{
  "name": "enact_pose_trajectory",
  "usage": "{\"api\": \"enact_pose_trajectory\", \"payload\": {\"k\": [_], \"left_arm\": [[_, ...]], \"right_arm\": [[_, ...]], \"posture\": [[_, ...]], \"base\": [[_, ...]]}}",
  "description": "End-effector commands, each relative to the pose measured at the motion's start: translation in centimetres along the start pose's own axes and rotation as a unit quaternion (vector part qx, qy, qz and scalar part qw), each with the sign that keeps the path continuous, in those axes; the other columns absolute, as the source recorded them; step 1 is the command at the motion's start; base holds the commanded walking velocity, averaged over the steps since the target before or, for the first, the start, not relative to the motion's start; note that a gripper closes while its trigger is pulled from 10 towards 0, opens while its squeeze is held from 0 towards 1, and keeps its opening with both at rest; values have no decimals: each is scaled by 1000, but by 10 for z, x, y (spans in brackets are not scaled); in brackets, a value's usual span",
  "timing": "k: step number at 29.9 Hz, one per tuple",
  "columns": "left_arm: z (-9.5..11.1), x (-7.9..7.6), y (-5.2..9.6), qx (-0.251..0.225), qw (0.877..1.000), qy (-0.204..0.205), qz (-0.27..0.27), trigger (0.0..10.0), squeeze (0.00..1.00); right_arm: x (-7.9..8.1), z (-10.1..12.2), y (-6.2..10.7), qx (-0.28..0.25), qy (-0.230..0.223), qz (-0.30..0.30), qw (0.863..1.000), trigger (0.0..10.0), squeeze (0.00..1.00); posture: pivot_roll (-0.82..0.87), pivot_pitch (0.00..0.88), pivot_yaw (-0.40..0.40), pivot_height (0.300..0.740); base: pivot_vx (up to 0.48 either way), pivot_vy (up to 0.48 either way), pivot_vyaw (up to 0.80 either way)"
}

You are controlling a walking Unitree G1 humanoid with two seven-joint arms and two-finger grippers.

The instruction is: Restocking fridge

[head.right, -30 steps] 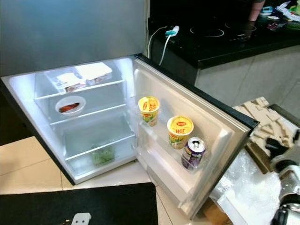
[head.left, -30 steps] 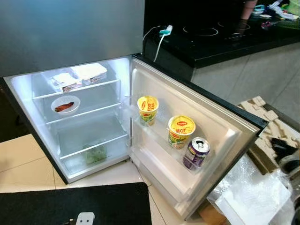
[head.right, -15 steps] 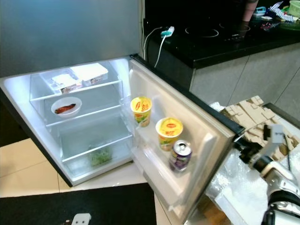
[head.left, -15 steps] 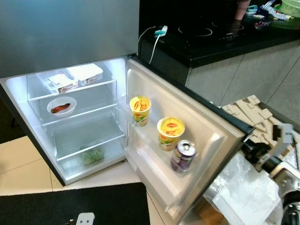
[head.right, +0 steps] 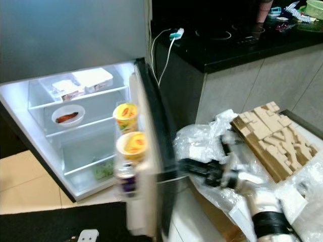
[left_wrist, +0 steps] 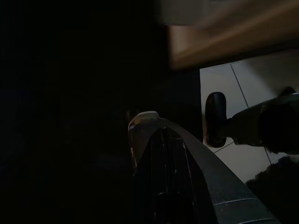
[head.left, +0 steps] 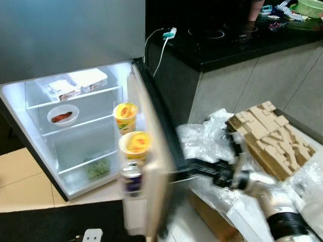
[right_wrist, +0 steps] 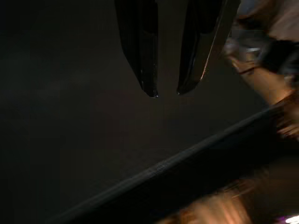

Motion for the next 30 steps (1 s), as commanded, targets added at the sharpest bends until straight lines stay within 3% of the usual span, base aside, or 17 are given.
{"api": "enact_pose_trajectory", "payload": {"k": [1, 4, 5, 7, 10, 11, 12, 13, 18, 19, 20, 21, 24, 26, 27, 28, 30], "left_arm": [[-26, -9, 4, 46, 999, 11, -12, 10000, 0], [-26, -11, 4, 47, 999, 11, -12, 10000, 0], [-28, -13, 4, 49, 999, 13, -14, 10000, 0], [-29, -13, 4, 50, 999, 13, -14, 10000, 0], [-30, -15, 4, 51, 998, 14, -15, 10000, 0], [-30, -15, 4, 51, 998, 14, -15, 10000, 0], [-30, -16, 4, 52, 998, 14, -15, 10000, 0], [-30, -16, 4, 52, 998, 14, -15, 10000, 0], [-30, -15, 3, 52, 998, 13, -14, 10000, 0], [-30, -15, 3, 52, 998, 13, -14, 10000, 0], [-29, -15, 3, 52, 998, 13, -14, 10000, 0], [-29, -15, 3, 52, 998, 13, -14, 10000, 0], [-28, -14, 3, 51, 999, 12, -12, 10000, 0], [-28, -14, 3, 51, 999, 12, -12, 10000, 0], [-28, -14, 3, 51, 999, 12, -12, 10000, 0], [-28, -14, 3, 51, 999, 12, -12, 10000, 0], [-28, -14, 3, 50, 999, 11, -12, 10000, 0]], "right_arm": [[11, 9, -7, -21, -4, 34, 999, 10000, 0], [10, 12, -7, -28, 1, 25, 999, 10000, 0], [-17, 3, 9, -14, 17, -82, 996, 10000, 0], [-26, -1, 15, -8, 22, -122, 992, 10000, 0], [-52, -11, 41, 7, 18, -241, 970, 10000, 0], [-52, -11, 41, 7, 18, -241, 970, 10000, 0], [-64, -18, 55, 22, 18, -303, 953, 10000, 0], [-64, -18, 55, 22, 18, -303, 953, 10000, 0], [-88, -60, 111, 71, -11, -505, 860, 10000, 0], [-88, -60, 111, 71, -11, -505, 860, 10000, 0], [-88, -71, 121, 85, -21, -534, 841, 10000, 0], [-88, -71, 121, 85, -21, -534, 841, 10000, 0], [-75, -126, 162, 158, -65, -626, 761, 10000, 0], [-75, -126, 162, 158, -65, -626, 761, 10000, 0], [-68, -143, 171, 174, -81, -640, 744, 10000, 0], [-68, -143, 171, 174, -81, -640, 744, 10000, 0], [-45, -184, 188, 215, -123, -662, 708, 10000, 0]], "posture": [[-54, 0, -53, 740], [-56, 0, -56, 740], [-56, 0, -58, 740], [-56, 0, -58, 740], [-57, 0, -63, 740], [-57, 0, -63, 740], [-62, 0, -61, 740], [-62, 0, -61, 740], [-59, 0, -63, 740], [-59, 0, -63, 740], [-59, 0, -63, 740], [-59, 0, -63, 740], [-59, 0, -63, 740], [-59, 0, -63, 740], [-56, 0, -60, 740], [-56, 0, -60, 740], [-56, 0, -60, 740]], "base": [[0, 0, 0], [0, 0, 0], [0, 0, 0], [0, 0, 0], [0, 0, 0], [0, 0, 0], [0, 0, 0], [0, 0, 0], [0, 0, 0], [0, 0, 0], [0, 0, 0], [0, 0, 0], [0, 0, 0], [0, 0, 0], [0, 0, 0], [0, 0, 0], [0, 0, 359]]}}
Point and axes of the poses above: a point about 5 cm out from each wrist's last joint towards the gripper, its own y axis pointing back from the gripper into the wrist, its own z axis along the axis of the wrist's last joint, x = y × z, the point moved 3 cm from there along -y, pointing out of the wrist towards the gripper, and after that the axes turned 8 degrees about -y, right-handed, at the moved point
